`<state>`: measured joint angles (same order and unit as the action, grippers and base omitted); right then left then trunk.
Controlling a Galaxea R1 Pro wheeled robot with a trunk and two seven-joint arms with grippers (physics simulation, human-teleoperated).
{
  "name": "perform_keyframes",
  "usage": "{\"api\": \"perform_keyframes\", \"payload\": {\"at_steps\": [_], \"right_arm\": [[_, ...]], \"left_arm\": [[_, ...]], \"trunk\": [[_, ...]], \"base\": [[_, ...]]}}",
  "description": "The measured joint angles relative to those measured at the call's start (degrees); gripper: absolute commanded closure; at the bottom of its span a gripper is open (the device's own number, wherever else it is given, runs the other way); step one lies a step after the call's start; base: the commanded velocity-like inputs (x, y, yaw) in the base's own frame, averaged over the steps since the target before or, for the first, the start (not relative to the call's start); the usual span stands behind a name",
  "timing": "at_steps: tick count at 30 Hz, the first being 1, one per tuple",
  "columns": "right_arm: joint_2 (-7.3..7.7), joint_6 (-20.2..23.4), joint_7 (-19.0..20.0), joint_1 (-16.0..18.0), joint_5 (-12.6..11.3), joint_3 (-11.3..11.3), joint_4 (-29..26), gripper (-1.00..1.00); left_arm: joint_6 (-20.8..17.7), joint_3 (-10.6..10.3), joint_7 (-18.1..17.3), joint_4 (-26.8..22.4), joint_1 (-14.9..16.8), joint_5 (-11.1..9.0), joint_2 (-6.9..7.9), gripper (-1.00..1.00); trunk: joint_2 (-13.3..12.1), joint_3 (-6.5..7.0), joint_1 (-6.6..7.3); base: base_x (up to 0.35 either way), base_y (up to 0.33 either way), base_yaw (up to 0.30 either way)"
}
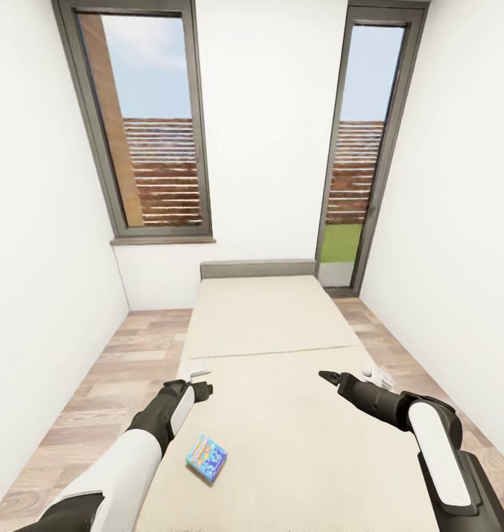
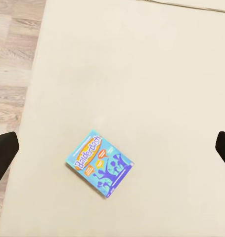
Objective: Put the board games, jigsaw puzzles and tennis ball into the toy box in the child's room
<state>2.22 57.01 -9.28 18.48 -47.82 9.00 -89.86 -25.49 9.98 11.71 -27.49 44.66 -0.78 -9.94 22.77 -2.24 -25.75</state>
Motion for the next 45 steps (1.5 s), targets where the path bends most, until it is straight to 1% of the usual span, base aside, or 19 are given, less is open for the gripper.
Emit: {"api": "perform_keyframes", "payload": {"at_steps": [4,8,13,16,20,27,34,45], "right_arm": [[-0.02,0.05,-0.03,0.00,0.00,0.12,0.00,-1.00],[-0.02,0.08,-0.07,0.00,0.00,0.14,-0.06,-1.00],[0.03,0.09,-0.08,0.03,0.00,0.19,-0.10,-1.00],[0.05,0.09,-0.14,0.03,0.01,0.20,-0.15,-1.00],[0.10,0.09,-0.13,0.01,0.06,0.35,-0.22,-1.00],[0.06,-0.03,-0.09,-0.12,0.07,0.39,-0.34,-1.00],[0.04,0.12,-0.04,-0.10,-0.01,0.22,-0.50,-1.00],[0.02,-0.03,-0.28,-0.12,0.07,-0.22,-0.52,-1.00]], "left_arm": [[-0.31,-0.03,0.02,-0.23,1.16,0.00,0.00,-1.00],[0.00,-0.04,0.01,-0.16,3.56,-0.04,0.00,-1.00],[-0.17,-0.04,0.05,-0.16,4.94,-0.07,0.00,-1.00],[-0.46,0.01,0.10,-0.08,7.84,-0.05,0.00,-1.00],[-0.64,0.04,0.15,0.02,9.74,-0.03,0.00,-1.00],[-0.37,0.07,0.11,0.28,10.57,0.00,0.00,-1.00],[0.29,0.13,0.02,2.85,10.65,-0.09,-0.01,-1.00],[1.44,0.03,-0.01,3.38,10.53,-0.03,-0.01,-1.00]], "trunk": [[0.00,-0.38,0.00],[0.00,-0.75,0.00],[0.00,-1.23,0.00],[0.00,-1.51,0.00],[0.00,-1.89,0.00],[0.01,-2.27,0.00],[0.01,-2.30,0.00],[0.01,-2.30,0.00]], "base": [[0.000,0.000,0.000],[0.000,0.000,0.000],[0.000,0.000,0.000],[0.000,0.000,0.000],[0.000,0.000,0.000],[0.000,0.000,0.000],[0.000,0.000,0.000],[0.000,0.000,0.037]]}}
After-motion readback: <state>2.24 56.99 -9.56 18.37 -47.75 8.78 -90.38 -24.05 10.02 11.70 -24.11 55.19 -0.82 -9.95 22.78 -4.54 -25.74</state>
